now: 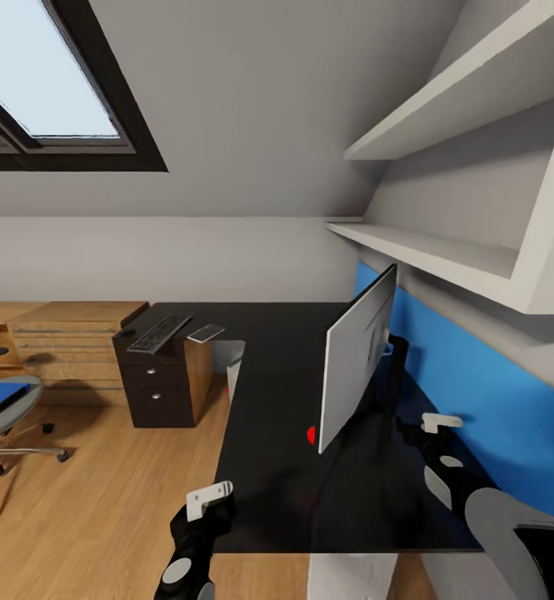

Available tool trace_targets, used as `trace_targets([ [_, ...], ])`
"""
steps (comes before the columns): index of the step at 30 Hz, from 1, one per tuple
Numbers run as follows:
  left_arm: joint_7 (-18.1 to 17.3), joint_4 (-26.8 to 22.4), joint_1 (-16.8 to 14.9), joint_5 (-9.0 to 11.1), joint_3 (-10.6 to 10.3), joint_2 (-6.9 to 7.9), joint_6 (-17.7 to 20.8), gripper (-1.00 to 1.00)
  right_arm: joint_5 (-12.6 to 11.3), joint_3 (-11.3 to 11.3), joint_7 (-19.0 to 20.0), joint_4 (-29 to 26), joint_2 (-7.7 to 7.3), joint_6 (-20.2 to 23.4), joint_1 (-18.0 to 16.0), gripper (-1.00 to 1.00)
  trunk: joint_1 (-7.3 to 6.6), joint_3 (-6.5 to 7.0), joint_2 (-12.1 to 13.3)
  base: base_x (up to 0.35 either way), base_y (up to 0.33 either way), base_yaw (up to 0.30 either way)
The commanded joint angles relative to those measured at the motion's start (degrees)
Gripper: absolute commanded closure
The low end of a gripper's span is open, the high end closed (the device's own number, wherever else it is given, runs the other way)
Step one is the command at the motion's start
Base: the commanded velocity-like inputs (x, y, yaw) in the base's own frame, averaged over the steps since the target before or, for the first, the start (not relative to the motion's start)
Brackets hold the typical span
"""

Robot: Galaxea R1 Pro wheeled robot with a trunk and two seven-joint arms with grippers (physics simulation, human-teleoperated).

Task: In the bedroom, organize the workspace by keeping the computer under the desk, ensuring the monitor is on the desk, placing the keyboard on the desk next to the monitor, placing the mouse on the desk next to the keyboard, moving the folder from the swivel chair onto the desk next to the mouse, stacking the notebook on top of the folder with the pen on top of the notebook, and positioning the swivel chair next to the desk.

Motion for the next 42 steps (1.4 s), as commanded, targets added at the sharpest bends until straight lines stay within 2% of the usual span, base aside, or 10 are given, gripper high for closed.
trace_targets([
  [1, 0.4, -0.1, 0.0, 0.4, -0.1, 0.03, 0.2, -1.0, -0.6, 0.0, 0.1, 0.1, 0.01, -0.2, -0.1, -1.0, -0.02, -0.07, 0.0, -0.257, 0.16, 0.0],
  [23, 0.4, 0.6, -0.1, 0.4, 0.2, 0.04, 0.3, -1.0, -0.7, -0.2, 0.0, -5.2, 0.09, 0.2, 0.0, -1.0, -0.02, -0.07, 0.0, -0.224, 0.167, 0.0],
  [25, 0.4, 1.3, -0.1, 0.4, 0.2, 0.04, 0.2, -1.0, -0.8, -0.3, 0.0, -9.6, 0.64, 3.1, 0.1, -1.0, -0.02, -0.07, 0.0, -0.008, 0.005, 0.0],
  [30, 0.4, 1.8, -0.1, 0.4, 0.2, 0.04, 0.2, -1.0, -1.2, -0.6, -0.1, -23.3, 1.22, 16.2, 2.5, -1.0, -0.02, -0.07, 0.0, -0.003, 0.002, 0.0],
  [32, 0.4, 1.8, -0.1, 0.4, 0.2, 0.04, 0.2, -1.0, -1.5, -0.6, -0.3, -29.3, 1.34, 21.7, 4.7, -1.0, -0.02, -0.07, 0.0, -0.001, 0.001, 0.0],
  [33, 0.4, 1.9, -0.1, 0.4, 0.2, 0.04, 0.2, -1.0, -2.0, -0.6, -0.9, -35.8, 1.42, 26.5, 7.4, -1.0, -0.02, -0.07, 0.0, 0.0, 0.0, 0.0],
  [36, 0.4, 1.9, -0.1, 0.4, 0.2, 0.04, 0.2, -1.0, -3.5, -0.6, -4.1, -47.4, 1.75, 33.3, 12.9, -1.0, -0.02, -0.07, 0.0, 0.0, 0.0, 0.0],
  [39, 0.4, 1.9, -0.1, 0.3, 0.2, 0.04, 0.2, -1.0, -4.6, -0.5, -8.3, -53.5, 2.59, 36.0, 15.8, -1.0, -0.02, -0.07, 0.0, 0.0, 0.009, 0.0],
  [40, 0.4, 1.9, -0.1, 0.3, 0.2, 0.04, 0.2, -1.0, -5.0, -0.4, -11.2, -56.2, 3.5, 37.0, 17.1, -1.0, -0.02, -0.07, 0.0, 0.0, 0.079, 0.0],
  [42, 0.4, 1.9, -0.1, 0.3, 0.2, 0.04, 0.2, -1.0, -5.1, -0.3, -13.7, -58.1, 4.51, 37.5, 18.0, -1.0, -0.02, -0.07, 0.0, 0.0, 0.133, 0.0],
])
